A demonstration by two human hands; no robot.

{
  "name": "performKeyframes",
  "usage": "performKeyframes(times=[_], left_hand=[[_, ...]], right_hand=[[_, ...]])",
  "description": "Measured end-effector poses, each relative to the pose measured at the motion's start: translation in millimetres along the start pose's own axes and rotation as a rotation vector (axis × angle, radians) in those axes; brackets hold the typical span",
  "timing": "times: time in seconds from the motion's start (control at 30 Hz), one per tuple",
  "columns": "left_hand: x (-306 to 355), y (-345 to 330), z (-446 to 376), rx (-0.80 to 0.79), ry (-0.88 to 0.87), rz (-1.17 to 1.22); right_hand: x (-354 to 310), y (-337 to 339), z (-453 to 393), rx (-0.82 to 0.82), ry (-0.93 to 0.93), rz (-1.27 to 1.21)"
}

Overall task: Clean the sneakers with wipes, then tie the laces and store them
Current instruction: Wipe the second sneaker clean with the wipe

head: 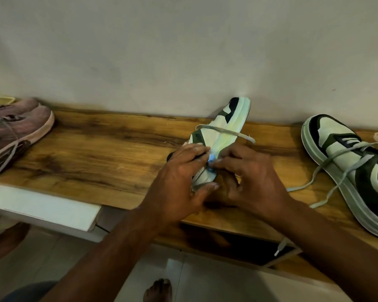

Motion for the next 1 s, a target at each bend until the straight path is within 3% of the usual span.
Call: performKeyframes(times=[0.17, 0.43, 1.0], left_hand=[[-3, 3, -2, -0.024, 0.05, 0.036], [8, 0, -10, -0.05, 0.078, 0.006], [5, 14, -12, 0.051, 0.135, 0.124]], right_hand=[[-13, -7, 11, -0.067, 0.11, 0.061], [36, 7, -22, 0.165, -0.123, 0.042], [13, 2, -4, -0.028, 0.124, 0.024]])
Point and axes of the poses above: each hand's wrist, its own z-axis away from the middle knuckle, its own y-axis out of the back of the hand, x = y × z, the point moved 4 cm from there along -z, towards the middle knuckle, and after that the axes turned 9 degrees about -y, right-handed, at the moved point
